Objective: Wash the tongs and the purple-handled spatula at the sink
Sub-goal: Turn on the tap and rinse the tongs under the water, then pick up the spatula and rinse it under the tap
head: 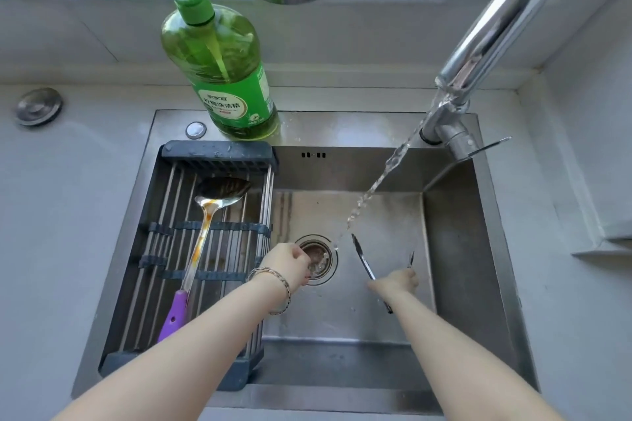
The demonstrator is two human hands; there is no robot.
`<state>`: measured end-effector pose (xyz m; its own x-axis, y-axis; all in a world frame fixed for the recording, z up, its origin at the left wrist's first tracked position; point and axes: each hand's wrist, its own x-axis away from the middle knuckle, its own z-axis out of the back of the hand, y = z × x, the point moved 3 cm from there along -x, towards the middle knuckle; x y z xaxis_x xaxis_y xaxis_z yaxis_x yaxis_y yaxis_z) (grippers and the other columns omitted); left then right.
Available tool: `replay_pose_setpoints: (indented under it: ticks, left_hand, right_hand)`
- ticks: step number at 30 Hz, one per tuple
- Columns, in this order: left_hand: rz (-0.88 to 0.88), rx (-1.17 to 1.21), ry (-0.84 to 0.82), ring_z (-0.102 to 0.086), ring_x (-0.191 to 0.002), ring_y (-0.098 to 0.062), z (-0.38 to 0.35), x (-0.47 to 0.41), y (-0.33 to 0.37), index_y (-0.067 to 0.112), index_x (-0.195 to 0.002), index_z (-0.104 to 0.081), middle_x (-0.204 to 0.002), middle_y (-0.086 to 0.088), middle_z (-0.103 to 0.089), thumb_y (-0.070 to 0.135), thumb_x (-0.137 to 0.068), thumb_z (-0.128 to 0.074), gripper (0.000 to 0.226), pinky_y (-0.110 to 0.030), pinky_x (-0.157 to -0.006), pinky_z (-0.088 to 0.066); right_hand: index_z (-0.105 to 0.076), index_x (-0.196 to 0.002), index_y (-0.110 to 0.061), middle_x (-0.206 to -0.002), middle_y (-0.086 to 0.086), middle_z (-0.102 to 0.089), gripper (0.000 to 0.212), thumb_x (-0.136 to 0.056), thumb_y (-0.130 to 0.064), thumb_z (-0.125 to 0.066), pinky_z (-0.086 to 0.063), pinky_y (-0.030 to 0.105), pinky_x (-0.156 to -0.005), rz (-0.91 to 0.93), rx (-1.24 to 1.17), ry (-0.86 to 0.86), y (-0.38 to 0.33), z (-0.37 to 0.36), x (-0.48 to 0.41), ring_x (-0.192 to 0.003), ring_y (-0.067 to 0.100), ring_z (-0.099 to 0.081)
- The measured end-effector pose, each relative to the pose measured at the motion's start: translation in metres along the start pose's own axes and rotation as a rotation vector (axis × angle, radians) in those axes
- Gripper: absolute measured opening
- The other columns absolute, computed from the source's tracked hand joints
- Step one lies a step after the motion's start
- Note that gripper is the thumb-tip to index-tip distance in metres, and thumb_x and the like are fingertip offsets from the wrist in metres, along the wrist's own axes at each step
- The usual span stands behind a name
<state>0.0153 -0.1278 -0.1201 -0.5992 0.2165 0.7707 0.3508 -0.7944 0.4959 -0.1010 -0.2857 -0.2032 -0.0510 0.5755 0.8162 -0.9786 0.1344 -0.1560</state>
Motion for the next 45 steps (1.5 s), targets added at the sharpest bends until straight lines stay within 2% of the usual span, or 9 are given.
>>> replay_pose_setpoints:
  ticks: [7, 11, 17, 22, 28, 32, 36, 41, 45]
  left_hand:
    - [0.003, -0.010, 0.008, -0.052, -0.056, -0.011, 0.008, 0.006, -0.005, 0.003, -0.104, -0.059, -0.079, -0.011, -0.059, 0.005, -0.096, -0.037, 0.024, -0.009, -0.036, -0.040]
    - [-0.095, -0.281, 0.184, -0.060, -0.080, -0.018, 0.035, 0.021, -0.008, 0.011, -0.107, -0.060, -0.098, -0.006, -0.062, 0.014, -0.094, -0.043, 0.022, -0.029, -0.075, -0.054]
    - [-0.055, -0.557, 0.585, -0.041, -0.124, -0.027, 0.098, 0.033, -0.029, 0.008, -0.132, -0.041, -0.137, -0.012, -0.041, 0.017, -0.089, -0.053, 0.046, -0.036, -0.103, -0.039]
    - [0.179, -0.246, 0.356, -0.057, -0.097, -0.028, 0.115, 0.019, -0.056, -0.002, -0.126, -0.045, -0.115, -0.017, -0.058, 0.013, -0.093, -0.051, 0.036, -0.035, -0.081, -0.049]
    - [0.117, -0.157, 0.445, -0.061, -0.089, -0.032, 0.121, 0.034, -0.061, 0.000, -0.111, -0.055, -0.105, -0.019, -0.064, 0.013, -0.096, -0.039, 0.025, -0.034, -0.074, -0.049]
    - [-0.102, -0.183, 0.524, -0.055, -0.067, -0.021, 0.132, 0.066, -0.052, 0.007, -0.100, -0.061, -0.078, -0.005, -0.061, 0.026, -0.095, -0.045, 0.025, -0.027, -0.057, -0.044]
    - [-0.316, -0.318, 0.523, -0.057, -0.064, -0.015, 0.135, 0.094, -0.034, 0.016, -0.099, -0.068, -0.071, 0.002, -0.063, 0.038, -0.091, -0.053, 0.028, -0.021, -0.054, -0.045]
    - [-0.492, -0.324, 0.472, -0.059, -0.062, -0.014, 0.114, 0.118, -0.006, 0.016, -0.096, -0.073, -0.069, 0.002, -0.066, 0.038, -0.088, -0.058, 0.028, -0.026, -0.059, -0.053]
    - [-0.572, -0.394, 0.441, -0.063, -0.070, -0.017, 0.094, 0.127, 0.009, 0.018, -0.097, -0.074, -0.078, 0.000, -0.071, 0.040, -0.087, -0.058, 0.029, -0.030, -0.068, -0.055]
  right_hand:
    - [-0.033, -0.134, 0.006, -0.136, 0.024, -0.046, 0.074, -0.080, -0.026, -0.071, -0.040, 0.034, -0.098, 0.068, 0.066, 0.004, 0.001, 0.002, 0.008, -0.127, 0.034, -0.045]
    - [-0.050, -0.128, -0.002, -0.130, 0.013, -0.057, 0.045, -0.087, -0.021, -0.058, -0.041, 0.026, -0.095, 0.294, 0.236, -0.070, -0.019, 0.012, 0.041, -0.122, 0.028, -0.052]
    - [-0.061, -0.114, -0.004, -0.101, 0.010, -0.066, 0.030, -0.086, -0.016, -0.059, -0.046, 0.026, -0.084, 0.579, 0.188, -0.213, -0.040, 0.023, 0.103, -0.096, 0.024, -0.062]
    - [-0.061, -0.110, -0.003, -0.087, 0.009, -0.062, 0.024, -0.088, -0.012, -0.056, -0.044, 0.024, -0.071, 0.652, 0.194, -0.232, -0.040, 0.037, 0.128, -0.081, 0.018, -0.059]
    - [-0.060, -0.112, -0.003, -0.096, 0.011, -0.066, 0.025, -0.089, -0.013, -0.055, -0.042, 0.018, -0.062, 0.648, 0.211, -0.201, -0.031, 0.047, 0.135, -0.087, 0.022, -0.064]
    - [-0.063, -0.111, -0.006, -0.111, 0.011, -0.067, 0.024, -0.089, -0.011, -0.054, -0.042, 0.020, -0.079, 0.741, 0.196, -0.122, -0.032, 0.059, 0.150, -0.103, 0.022, -0.062]
    - [-0.057, -0.124, -0.008, -0.129, 0.005, -0.056, 0.032, -0.092, -0.009, -0.049, -0.027, 0.012, -0.098, 1.084, 0.158, 0.137, -0.046, 0.079, 0.182, -0.121, 0.015, -0.050]
    - [-0.027, -0.147, -0.012, -0.155, -0.001, -0.023, 0.055, -0.098, -0.039, -0.032, -0.005, 0.024, -0.118, 1.340, 0.312, 0.106, -0.073, 0.073, 0.210, -0.145, 0.011, -0.013]
    - [-0.013, -0.150, -0.017, -0.158, -0.005, -0.005, 0.092, -0.077, -0.070, 0.006, 0.005, 0.026, -0.118, 1.399, 0.570, 0.104, -0.076, 0.058, 0.210, -0.142, 0.002, 0.005]
